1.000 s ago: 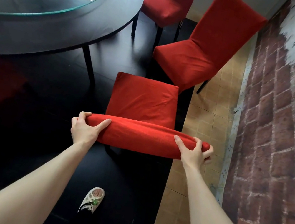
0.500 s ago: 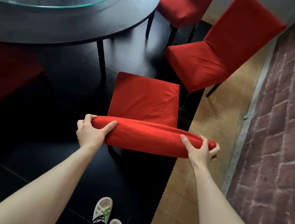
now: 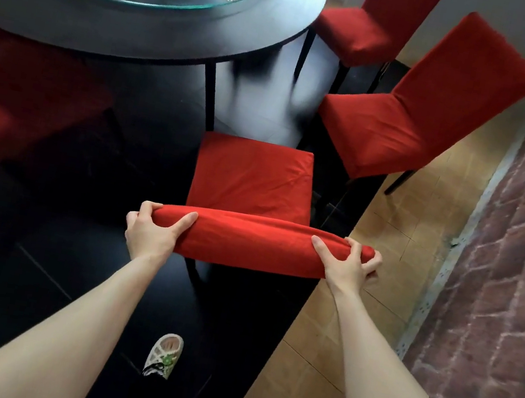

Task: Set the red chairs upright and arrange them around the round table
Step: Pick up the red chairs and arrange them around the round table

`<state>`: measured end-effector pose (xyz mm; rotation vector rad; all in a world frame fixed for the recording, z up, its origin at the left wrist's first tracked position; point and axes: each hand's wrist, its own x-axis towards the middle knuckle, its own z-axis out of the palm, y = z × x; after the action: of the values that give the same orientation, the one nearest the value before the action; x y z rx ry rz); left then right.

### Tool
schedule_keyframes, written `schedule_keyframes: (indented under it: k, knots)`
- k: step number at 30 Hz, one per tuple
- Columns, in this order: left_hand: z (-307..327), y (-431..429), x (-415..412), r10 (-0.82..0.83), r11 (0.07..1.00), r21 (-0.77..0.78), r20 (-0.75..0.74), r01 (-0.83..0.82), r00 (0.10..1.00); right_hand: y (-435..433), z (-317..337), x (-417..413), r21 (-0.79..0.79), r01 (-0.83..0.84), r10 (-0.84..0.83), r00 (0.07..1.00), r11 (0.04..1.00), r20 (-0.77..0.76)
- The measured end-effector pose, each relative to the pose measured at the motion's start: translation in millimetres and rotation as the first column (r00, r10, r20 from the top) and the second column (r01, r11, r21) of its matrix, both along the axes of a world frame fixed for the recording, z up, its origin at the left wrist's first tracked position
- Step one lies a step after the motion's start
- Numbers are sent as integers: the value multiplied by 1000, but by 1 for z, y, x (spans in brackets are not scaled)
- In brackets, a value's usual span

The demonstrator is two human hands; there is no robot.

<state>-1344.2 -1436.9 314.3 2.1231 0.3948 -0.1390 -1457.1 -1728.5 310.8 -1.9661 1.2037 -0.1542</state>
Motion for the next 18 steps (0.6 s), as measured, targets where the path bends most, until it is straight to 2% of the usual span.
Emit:
schedule_keyframes:
  k: [8, 18]
  knots:
    - [-2, -13, -67, 159, 987, 7, 9, -159, 987, -27, 4, -18, 6, -161, 161, 987, 987, -14]
    - [-5, -32, -125, 272, 959, 74, 16, -272, 962, -55, 4, -26, 20, -284, 284, 959, 959, 18]
